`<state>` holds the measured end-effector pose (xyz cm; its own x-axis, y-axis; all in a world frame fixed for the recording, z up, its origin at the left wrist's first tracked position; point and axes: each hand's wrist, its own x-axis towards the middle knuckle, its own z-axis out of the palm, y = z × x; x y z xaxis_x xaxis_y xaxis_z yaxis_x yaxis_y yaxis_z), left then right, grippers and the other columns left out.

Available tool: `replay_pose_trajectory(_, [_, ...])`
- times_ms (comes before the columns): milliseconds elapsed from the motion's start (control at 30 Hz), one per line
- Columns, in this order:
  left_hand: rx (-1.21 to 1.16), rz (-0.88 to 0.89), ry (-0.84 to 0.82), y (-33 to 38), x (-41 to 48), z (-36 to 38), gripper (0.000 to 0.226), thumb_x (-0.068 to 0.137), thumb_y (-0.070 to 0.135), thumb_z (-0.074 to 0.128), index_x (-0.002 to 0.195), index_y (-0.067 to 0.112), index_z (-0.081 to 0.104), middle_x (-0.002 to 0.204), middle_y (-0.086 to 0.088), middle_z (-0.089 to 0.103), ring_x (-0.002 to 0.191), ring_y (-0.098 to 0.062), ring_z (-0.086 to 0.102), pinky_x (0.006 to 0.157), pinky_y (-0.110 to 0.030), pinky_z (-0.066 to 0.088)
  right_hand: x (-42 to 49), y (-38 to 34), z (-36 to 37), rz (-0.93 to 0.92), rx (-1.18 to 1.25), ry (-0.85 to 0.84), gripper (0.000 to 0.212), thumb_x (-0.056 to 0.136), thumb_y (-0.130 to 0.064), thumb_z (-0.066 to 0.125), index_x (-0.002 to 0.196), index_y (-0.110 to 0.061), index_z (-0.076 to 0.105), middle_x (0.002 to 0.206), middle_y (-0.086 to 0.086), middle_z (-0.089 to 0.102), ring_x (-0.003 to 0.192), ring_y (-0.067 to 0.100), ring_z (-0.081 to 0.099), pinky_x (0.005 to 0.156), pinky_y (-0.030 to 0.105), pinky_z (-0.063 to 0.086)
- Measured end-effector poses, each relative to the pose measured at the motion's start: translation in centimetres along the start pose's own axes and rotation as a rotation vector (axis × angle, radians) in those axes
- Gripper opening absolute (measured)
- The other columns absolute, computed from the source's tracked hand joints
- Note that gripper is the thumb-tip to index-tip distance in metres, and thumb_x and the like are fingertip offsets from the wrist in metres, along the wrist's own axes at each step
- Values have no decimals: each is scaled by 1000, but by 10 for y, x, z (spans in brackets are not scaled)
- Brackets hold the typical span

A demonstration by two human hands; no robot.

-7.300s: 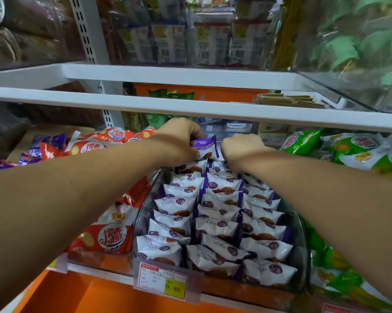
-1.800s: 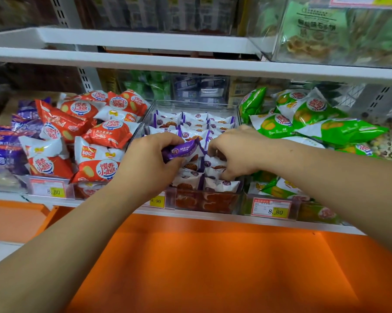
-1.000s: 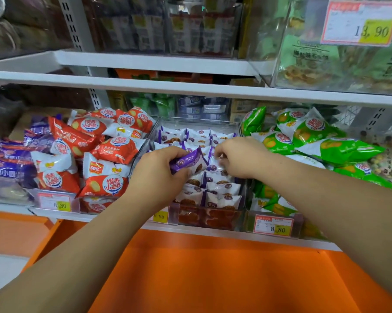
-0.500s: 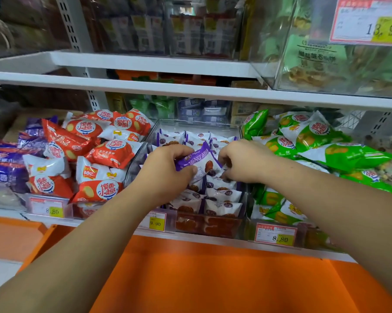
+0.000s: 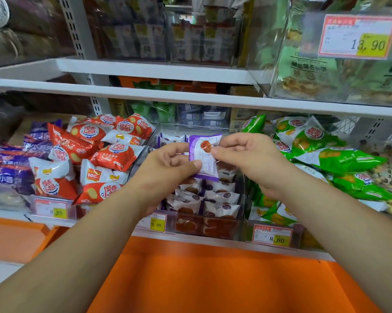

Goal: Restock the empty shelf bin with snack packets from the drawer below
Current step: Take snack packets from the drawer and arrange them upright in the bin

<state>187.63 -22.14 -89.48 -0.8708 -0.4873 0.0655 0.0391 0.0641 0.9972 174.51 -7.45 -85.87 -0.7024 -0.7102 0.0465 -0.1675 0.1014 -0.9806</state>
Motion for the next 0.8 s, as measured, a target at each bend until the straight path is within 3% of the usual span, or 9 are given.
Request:
replay_pose_trajectory(67, [152, 37, 114, -3, 2, 4, 33, 93, 15, 73, 125, 23, 69, 112, -3, 74, 86, -8, 71, 74, -23, 57, -5, -1, 5, 48, 56, 8, 16, 87, -4, 79, 99, -3, 69, 82, 14, 73, 70, 20, 71, 65, 34, 65])
replay_pose_trajectory(133, [203, 58, 132, -3, 2, 9, 33, 94, 16, 72, 125, 27, 69, 113, 7, 71, 79, -1, 68, 68, -18, 53, -8, 3, 11, 49, 44, 9, 10, 89, -3, 77, 95, -2, 69, 79, 14, 70, 68, 21, 69, 63, 35, 63])
replay_pose_trajectory(233, [112, 20, -23, -3, 3, 14, 42, 89, 15, 71, 130, 24, 67, 122, 4, 71, 107, -17, 71, 92, -34, 56, -7, 8, 17, 50, -19, 20, 9, 89, -1, 71, 91, -9, 73, 79, 9, 70, 73, 18, 66, 74, 39, 62])
replay_pose_trajectory(367, [63, -5, 1, -5, 2, 15, 60, 73, 15, 90, 127, 23, 65, 123, -6, 68, 98, -19, 75, 96, -37, 56, -6, 7, 14, 83, 48, 17, 25, 86, 10, 58, 100, -11, 59, 82, 14, 66, 76, 27, 65, 91, 60, 55])
replay_pose_trajectory(467, [133, 47, 10, -3, -1, 17, 30, 83, 20, 83, 111, 23, 73, 107, -8, 74, 82, -18, 72, 84, -35, 58, -12, 3, 12, 23, 77, -16, 29, 92, 15, 49, 106, -10, 52, 85, 13, 61, 80, 31, 65, 87, 53, 59])
replay_pose_trajectory(533, [187, 64, -7, -5, -2, 15, 20, 90, 28, 77, 109, 23, 73, 103, -5, 75, 88, -24, 73, 84, -42, 60, -14, 2, 12, 22, 131, -17, 32, 93, 17, 44, 110, -9, 51, 90, 15, 58, 80, 32, 67, 85, 52, 62])
replay_pose_trajectory(600, [172, 56, -21, -8, -1, 13, 17, 95, 27, 71, 111, 21, 72, 104, -8, 75, 93, -29, 72, 88, -51, 58, -14, 0, 12, 26, 170, 33, 30, 94, 16, 43, 111, -8, 50, 93, 16, 55, 78, 31, 68, 76, 48, 64])
replay_pose_trajectory(667, [70, 32, -33, -10, 1, 10, 17, 99, 19, 65, 115, 15, 71, 106, -11, 76, 93, -25, 71, 90, -47, 58, -13, -1, 10, 19, 106, 108, 30, 94, 13, 48, 109, -12, 53, 94, 14, 57, 79, 28, 67, 66, 40, 65])
replay_pose_trajectory(800, [-114, 2, -96, -9, -1, 6, 25, 100, 13, 61, 124, 9, 63, 110, -14, 76, 101, -23, 71, 84, -35, 57, -12, -2, 8, 60, -3, 21, 31, 91, 4, 64, 110, -20, 65, 85, -2, 76, 85, 17, 75, 75, 33, 64])
